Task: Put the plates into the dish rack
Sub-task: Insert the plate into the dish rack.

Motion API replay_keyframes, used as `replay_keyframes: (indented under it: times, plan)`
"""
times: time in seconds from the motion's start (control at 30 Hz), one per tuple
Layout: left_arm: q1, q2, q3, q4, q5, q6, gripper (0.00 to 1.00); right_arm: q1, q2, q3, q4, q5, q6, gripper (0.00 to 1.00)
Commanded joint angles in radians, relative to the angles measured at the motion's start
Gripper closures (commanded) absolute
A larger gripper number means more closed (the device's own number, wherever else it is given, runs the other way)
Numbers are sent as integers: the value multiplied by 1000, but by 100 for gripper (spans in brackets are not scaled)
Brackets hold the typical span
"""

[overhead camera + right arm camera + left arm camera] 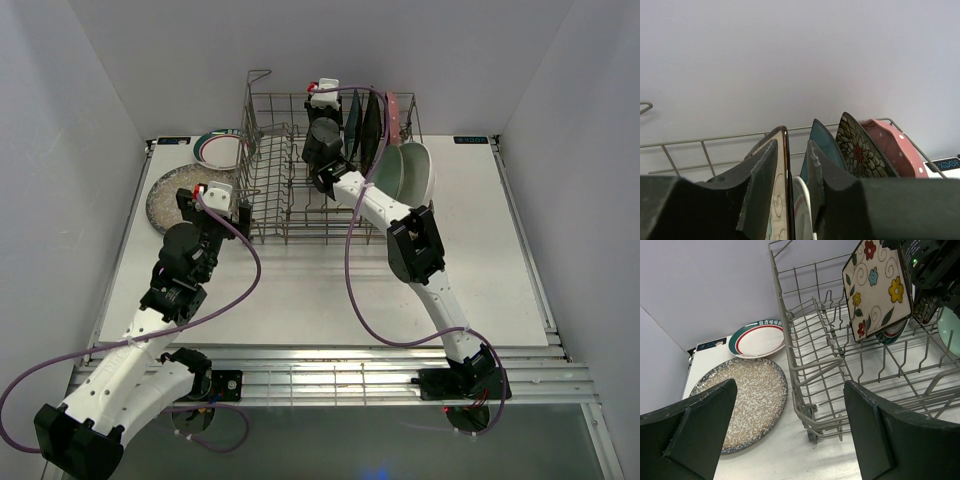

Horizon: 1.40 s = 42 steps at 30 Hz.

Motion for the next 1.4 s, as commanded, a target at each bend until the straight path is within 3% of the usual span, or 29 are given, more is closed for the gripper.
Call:
replay_keyframes:
  times: [0.0,0.2,0.4,0.63,0.73,0.87,1.07,1.37]
  plan:
    - [0,-1,37,-4,1,-7,2,0,-45,46,85,-2,32,63]
    - [0,-1,37,-1,-4,-4,2,-6,-66,49,76,-31,50,60]
    - [0,-2,34,3,-8,-2,2,-8,-91,96,69,-102,70,44]
    - [0,-11,31,8,-8,4,2,-8,-215,10,50,-258,148,38]
    - [0,-21,28,11,-8,7,2,-6,-260,-13,-29,-284,180,40]
    - [0,-28,22,14,1,10,2,-6,-401,-100,-192,-318,253,56]
    - [0,-30,19,8,19,8,2,-6,-565,-210,-566,-386,417,55]
    - [0,-31,14,2,30,5,2,-8,-666,-447,-714,-567,513,57]
